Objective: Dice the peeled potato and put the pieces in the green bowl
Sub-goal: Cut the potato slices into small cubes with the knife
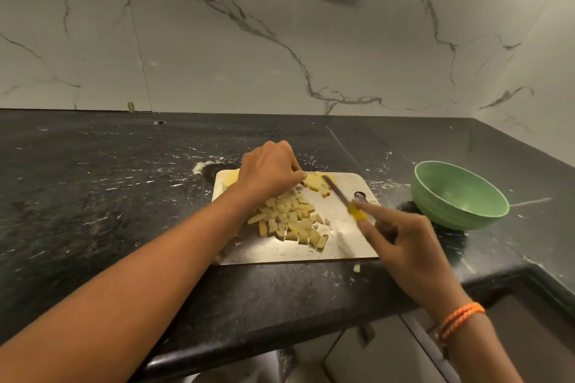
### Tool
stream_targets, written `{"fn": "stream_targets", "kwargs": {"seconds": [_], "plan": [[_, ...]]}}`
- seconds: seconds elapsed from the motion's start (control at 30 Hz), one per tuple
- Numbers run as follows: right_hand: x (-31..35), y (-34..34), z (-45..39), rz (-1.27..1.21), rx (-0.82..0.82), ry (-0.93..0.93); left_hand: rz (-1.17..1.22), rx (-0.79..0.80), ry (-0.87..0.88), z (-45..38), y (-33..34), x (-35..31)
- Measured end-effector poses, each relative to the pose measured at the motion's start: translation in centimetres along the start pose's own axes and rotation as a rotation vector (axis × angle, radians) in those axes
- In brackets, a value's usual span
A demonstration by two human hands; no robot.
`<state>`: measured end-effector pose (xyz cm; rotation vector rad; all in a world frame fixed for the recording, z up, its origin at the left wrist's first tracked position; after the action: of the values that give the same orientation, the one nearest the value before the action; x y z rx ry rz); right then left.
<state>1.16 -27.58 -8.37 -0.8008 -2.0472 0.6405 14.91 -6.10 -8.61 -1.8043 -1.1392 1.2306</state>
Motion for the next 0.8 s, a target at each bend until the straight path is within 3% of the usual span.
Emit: {"fn": "stream_targets", "kwargs": {"seconds": [0.1,0.27,0.53,0.67,0.8], "plan": [[-2.5,-0.9,-3.2,0.200,-0.093,0.010,0.025,-0.001,0.026,0.0,0.2,-0.2],[-3.3,2.3,-6.1,0.380,0.111,-0.074,0.046,0.026,0.040,-0.1,0.9,-0.1],[-1.7,2.7,-3.9,0.220,0.305,-0.146,0.060,0.069,0.075,0.0,1.0,-0.3],[-2.7,0.9,-3.3,0.127,0.105,-0.043,0.097,0.079,0.074,-0.2,0.9,0.0],[-1.8,1.6,-1.9,0.308,-0.012,-0.014,0.118,0.083,0.091,-0.2,1.0,-0.2]]}}
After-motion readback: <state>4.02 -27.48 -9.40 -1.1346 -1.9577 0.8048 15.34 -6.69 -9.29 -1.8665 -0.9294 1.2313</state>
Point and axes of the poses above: each hand's wrist, its own z-axis away from the middle knuckle, its own y-axis out of the palm, x = y × z, the point moved 9 cm from there along -z, towards the middle knuckle, and after that the axes turned 5 degrees about -x, right-handed, at the moved point
